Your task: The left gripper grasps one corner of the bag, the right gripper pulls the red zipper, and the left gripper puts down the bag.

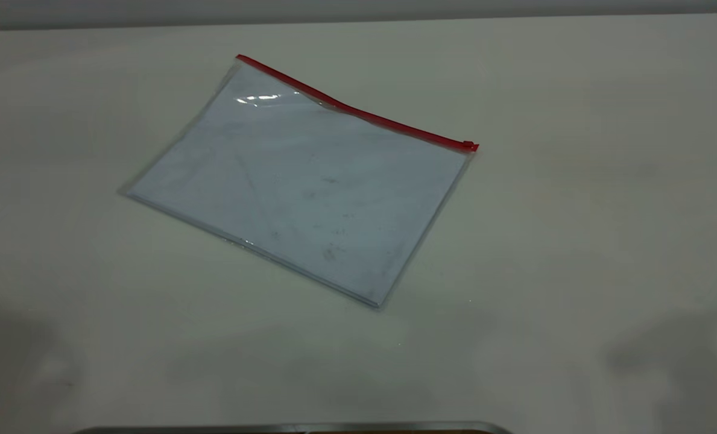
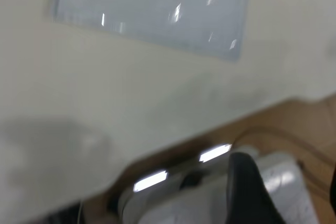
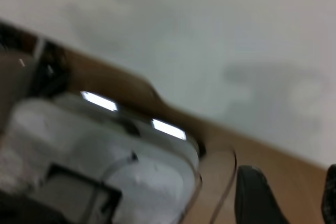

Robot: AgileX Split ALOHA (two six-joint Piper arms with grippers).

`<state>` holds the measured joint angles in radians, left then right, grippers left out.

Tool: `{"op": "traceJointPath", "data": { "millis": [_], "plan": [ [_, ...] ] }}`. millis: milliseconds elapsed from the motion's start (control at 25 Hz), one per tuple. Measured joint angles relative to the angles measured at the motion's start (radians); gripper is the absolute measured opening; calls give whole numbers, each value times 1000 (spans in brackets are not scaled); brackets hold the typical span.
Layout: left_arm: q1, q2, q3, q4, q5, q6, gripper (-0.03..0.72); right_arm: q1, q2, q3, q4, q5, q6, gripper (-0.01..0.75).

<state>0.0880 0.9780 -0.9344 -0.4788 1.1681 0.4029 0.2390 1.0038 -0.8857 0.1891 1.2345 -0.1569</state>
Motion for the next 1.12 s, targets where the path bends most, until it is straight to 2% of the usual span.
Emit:
{"op": "traceJointPath", "data": {
  "millis": [160,360,480,720,1120],
  "plan": [
    [0,-148,179,84,0,-23,443,0,-122,221,-70,-4,31,350],
    [0,-365,372,196,-13,-69,443,0,-269,398,-121,-114,112,350],
    [0,-476,431,252,-37,-110,443,0,-324,403,-132,-142,130,348],
    [0,-631,443,308,-38,-175,443,0,-349,404,-133,-146,135,348],
    [0,-808,443,320,-34,-185,443,0,-349,404,-131,-145,136,348]
  ]
}}
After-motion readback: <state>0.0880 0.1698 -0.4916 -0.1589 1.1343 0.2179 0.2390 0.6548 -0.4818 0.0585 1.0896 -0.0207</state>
